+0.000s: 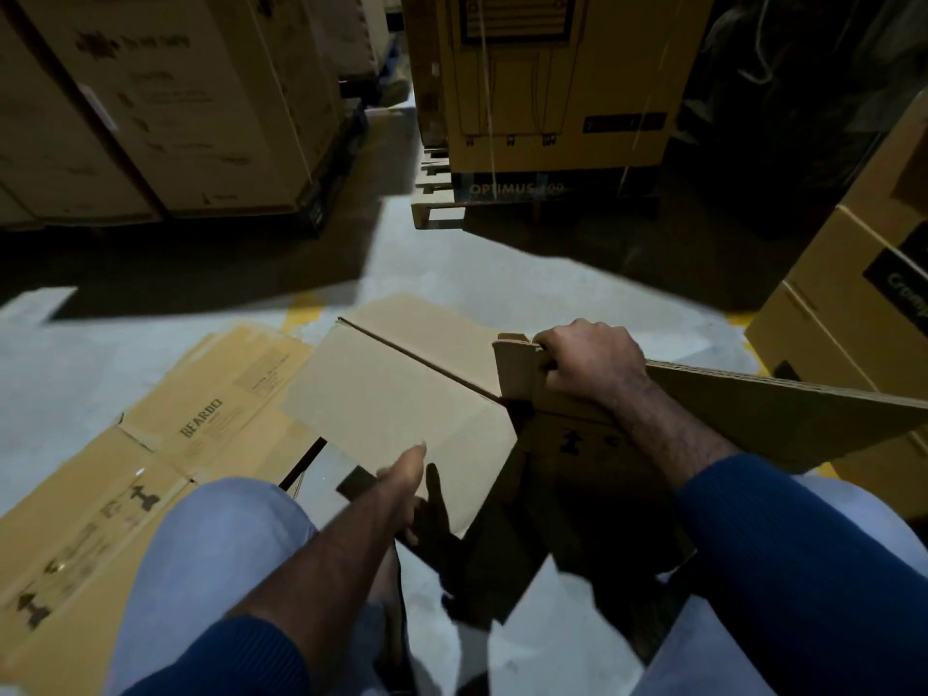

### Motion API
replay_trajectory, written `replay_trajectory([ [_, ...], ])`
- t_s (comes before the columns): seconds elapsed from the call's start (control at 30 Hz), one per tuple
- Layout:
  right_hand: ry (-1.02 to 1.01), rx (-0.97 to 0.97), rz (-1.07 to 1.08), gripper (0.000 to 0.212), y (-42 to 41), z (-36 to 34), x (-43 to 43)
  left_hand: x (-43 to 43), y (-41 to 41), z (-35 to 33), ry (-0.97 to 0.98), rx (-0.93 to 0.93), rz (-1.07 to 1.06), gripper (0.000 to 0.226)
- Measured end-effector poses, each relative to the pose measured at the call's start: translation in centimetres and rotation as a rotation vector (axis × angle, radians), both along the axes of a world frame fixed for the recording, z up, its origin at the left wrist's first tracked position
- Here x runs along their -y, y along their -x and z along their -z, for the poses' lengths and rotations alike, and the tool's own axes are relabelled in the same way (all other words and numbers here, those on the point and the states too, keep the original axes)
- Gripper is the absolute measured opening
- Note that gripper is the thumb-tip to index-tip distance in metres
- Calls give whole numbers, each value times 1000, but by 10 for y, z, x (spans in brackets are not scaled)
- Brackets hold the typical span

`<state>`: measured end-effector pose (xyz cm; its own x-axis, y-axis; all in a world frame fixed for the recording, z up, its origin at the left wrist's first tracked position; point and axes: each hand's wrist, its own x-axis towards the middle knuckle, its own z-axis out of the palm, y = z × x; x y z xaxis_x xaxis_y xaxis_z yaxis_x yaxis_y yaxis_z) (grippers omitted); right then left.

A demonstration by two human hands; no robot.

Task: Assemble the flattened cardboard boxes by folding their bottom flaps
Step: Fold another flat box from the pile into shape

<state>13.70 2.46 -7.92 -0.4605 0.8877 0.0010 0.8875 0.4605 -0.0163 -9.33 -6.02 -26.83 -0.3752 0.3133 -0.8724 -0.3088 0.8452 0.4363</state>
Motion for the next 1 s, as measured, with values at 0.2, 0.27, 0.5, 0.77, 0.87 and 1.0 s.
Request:
replay_trajectory([
  [0.2, -2, 2, -2, 39, -5, 6, -5, 3, -3, -9, -128, 87, 13, 82],
  [0.27, -1, 3, -7, 39, -9, 6, -9, 4, -10, -21, -258, -159, 66, 54],
  [0.5, 55, 51, -182, 52, -11, 7, -8, -17, -23, -97, -1062, -867, 470, 31],
  [0.77, 15, 25, -251, 41, -7, 15, 9, -53, -9, -128, -1151, -1628, 1040, 44],
  [0.87, 20, 29, -287, 38, -2, 21, 10, -54, -13, -142, -1056, -1425, 1331, 31],
  [1.0, -6, 73, -321, 37, 7, 38, 10, -45, -19, -130, -1034, -1438, 1437, 28],
])
